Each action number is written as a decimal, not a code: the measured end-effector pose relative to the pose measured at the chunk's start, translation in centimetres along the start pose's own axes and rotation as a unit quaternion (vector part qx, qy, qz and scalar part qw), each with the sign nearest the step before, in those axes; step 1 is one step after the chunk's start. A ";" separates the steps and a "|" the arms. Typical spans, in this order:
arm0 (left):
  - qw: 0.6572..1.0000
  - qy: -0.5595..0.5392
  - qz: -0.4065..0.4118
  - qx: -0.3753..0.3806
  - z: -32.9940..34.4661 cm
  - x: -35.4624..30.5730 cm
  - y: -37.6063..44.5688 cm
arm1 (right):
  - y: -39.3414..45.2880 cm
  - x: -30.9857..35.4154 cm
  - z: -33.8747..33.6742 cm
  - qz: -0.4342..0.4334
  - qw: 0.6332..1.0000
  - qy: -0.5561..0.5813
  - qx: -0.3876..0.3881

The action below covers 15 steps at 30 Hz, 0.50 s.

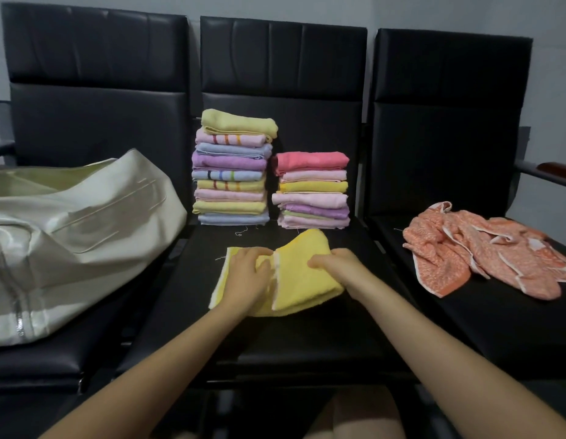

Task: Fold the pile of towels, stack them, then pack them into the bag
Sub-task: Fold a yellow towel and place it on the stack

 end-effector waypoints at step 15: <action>0.936 -0.205 -0.279 0.070 -2.9 1.2 4.1 | -0.8 0.9 5.8 -0.218 0.958 -0.186 -0.008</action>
Point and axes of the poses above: each hand's wrist, its own y-axis towards the middle knuckle, its own z-axis out of the palm, x = y × z, the point moved 1 cm from there along y, towards the middle knuckle, and after that the axes turned 9 degrees about -y, right-handed, at the moved point
